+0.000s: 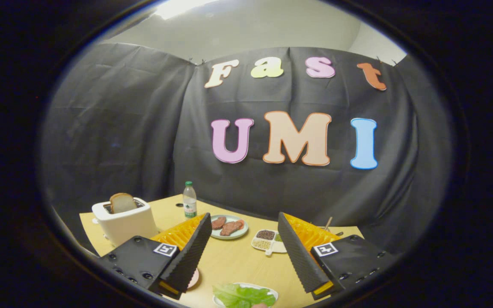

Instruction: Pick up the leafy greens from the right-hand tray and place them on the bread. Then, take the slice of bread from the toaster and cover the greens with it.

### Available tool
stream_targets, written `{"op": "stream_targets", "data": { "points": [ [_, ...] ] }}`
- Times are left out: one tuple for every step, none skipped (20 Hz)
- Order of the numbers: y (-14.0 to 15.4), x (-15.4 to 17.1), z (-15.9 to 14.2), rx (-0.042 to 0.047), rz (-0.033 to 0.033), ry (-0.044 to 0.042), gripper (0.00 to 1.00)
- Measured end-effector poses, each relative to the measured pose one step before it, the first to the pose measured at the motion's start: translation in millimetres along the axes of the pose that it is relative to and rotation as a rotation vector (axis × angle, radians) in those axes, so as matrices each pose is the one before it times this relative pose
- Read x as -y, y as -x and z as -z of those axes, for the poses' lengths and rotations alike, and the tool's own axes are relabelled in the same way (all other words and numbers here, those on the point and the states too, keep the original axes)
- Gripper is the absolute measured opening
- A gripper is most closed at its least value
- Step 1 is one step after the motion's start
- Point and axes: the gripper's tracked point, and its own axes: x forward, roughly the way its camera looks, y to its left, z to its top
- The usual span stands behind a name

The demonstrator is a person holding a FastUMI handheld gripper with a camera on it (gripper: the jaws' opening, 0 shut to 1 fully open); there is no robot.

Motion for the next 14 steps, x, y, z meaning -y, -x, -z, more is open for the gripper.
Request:
{"op": "stream_targets", "data": {
  "points": [
    [-2.09,1.08,5.75,-0.02042,-0.01926,0.00472,0.99],
    [-1.32,0.69,7.0,-0.02128,-0.01762,0.00458,0.99],
    [-1.49,1.6,5.44,-0.0166,-0.01565,0.00141,0.99],
    [-1.72,1.27,6.85,-0.0192,-0.01597,0.00025,0.99],
    [-2.19,1.06,6.8,-0.02317,-0.01897,0.00086,0.99],
    [-2.26,-0.52,8.46,-0.02454,-0.01968,0.00171,0.99],
    [-1.68,-1.29,9.24,-0.0337,-0.0262,0.00359,0.99],
    [-1.59,-3.0,11.0,-0.03659,-0.0287,0.00489,0.99],
    [-2.78,-0.92,10.58,-0.03742,-0.019,0.01425,0.99],
    [-2.08,0.49,7.26,-0.02891,-0.01362,0.02109,0.99],
    [-2.98,-1.76,6.45,-0.02207,-0.01859,0.01892,0.99],
    [-3.0,-2.74,7.74,-0.02011,-0.0219,0.0116,0.99],
    [-3.8,-4.76,6.66,-0.0221,-0.02651,0.00736,0.99],
    [-3.4,-4.13,7.69,-0.0219,-0.02236,0.01332,0.99]
  ]
}}
